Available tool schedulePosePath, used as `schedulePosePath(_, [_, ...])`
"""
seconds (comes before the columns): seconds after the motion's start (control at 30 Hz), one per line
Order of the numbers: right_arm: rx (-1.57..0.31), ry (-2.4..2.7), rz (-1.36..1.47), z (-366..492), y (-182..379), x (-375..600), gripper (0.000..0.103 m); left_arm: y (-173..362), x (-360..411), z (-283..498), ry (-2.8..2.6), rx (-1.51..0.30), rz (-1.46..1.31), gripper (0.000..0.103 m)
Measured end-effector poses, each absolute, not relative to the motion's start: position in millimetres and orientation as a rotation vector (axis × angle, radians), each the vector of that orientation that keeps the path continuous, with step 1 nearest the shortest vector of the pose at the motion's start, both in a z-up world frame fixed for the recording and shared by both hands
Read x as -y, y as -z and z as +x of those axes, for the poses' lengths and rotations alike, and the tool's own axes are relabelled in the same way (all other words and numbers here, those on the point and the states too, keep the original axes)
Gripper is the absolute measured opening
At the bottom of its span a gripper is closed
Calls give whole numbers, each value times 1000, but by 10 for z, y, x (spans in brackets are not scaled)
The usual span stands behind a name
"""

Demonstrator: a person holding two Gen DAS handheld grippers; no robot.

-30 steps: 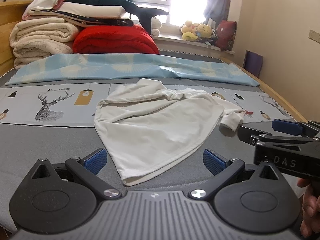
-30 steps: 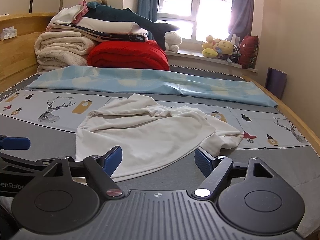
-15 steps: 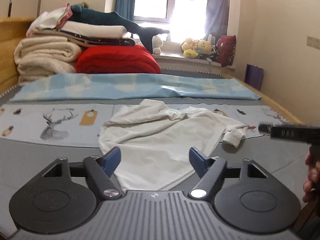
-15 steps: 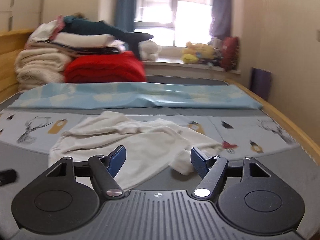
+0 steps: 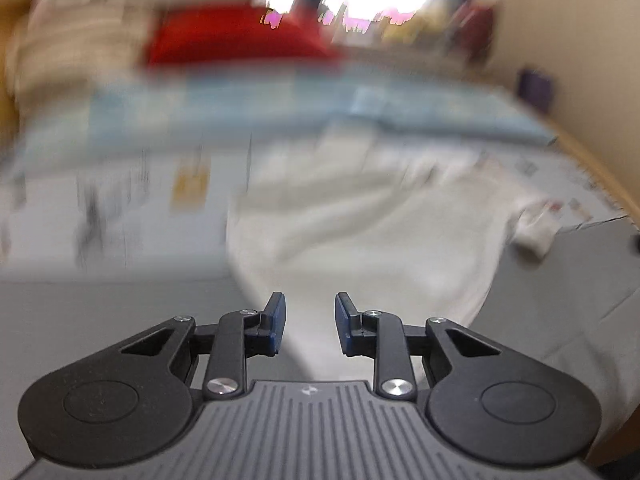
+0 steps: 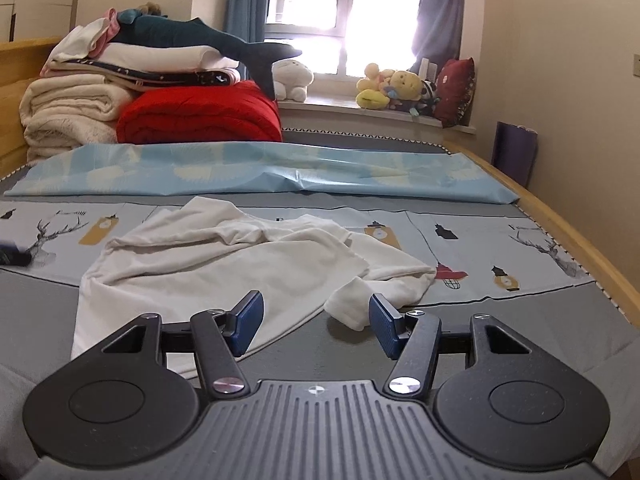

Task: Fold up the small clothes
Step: 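Grasp the white shirt's hem with the left tool and lift it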

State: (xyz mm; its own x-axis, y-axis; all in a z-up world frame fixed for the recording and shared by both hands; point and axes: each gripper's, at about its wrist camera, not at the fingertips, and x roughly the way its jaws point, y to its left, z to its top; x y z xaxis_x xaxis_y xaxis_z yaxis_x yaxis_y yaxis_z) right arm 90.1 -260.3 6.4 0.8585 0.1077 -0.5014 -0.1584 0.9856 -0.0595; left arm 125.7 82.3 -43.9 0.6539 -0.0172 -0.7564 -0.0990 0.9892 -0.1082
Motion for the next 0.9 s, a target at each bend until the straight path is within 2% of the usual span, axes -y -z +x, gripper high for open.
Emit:
schedulePosePath(0.07, [-527, -142, -98, 920, -60, 2632, 60, 573, -997, 1370, -44, -901, -297, 30])
schedulePosePath(0.27, [-572, -126, -59, 996, -15, 2767, 60, 1016, -1110, 1583, -65, -1083, -463, 31])
schedulePosePath(0.4, [-593, -133, -55, 1001, 2, 2833, 60, 1209, -980, 1612, -93, -1205, -362, 31])
schedulePosePath(0.47, [-603, -133, -50, 1004, 7, 2869, 59, 1251, -934, 1593, -88, -1215, -328, 20])
schedulePosePath(0.5, [-607, -129, -46, 1001, 9, 2887, 58, 1221, -941, 1576, -68, -1191, -334, 2])
schedulePosePath(0.57, [-615, -122, -40, 1002, 15, 2925, 49, 1137, -915, 1524, -56, -1155, -304, 2])
schedulePosePath(0.63, [-624, -111, -37, 997, 28, 2958, 33, 1040, -912, 1428, -25, -1134, -276, 1])
schedulePosePath(0.7, [-628, -98, -28, 992, 32, 2990, 22, 920, -917, 1304, 7, -1109, -234, 1])
schedulePosePath(0.9, [-655, -63, 21, 1008, 64, 3048, 20, 792, -1069, 933, -36, -1139, 23, 1])
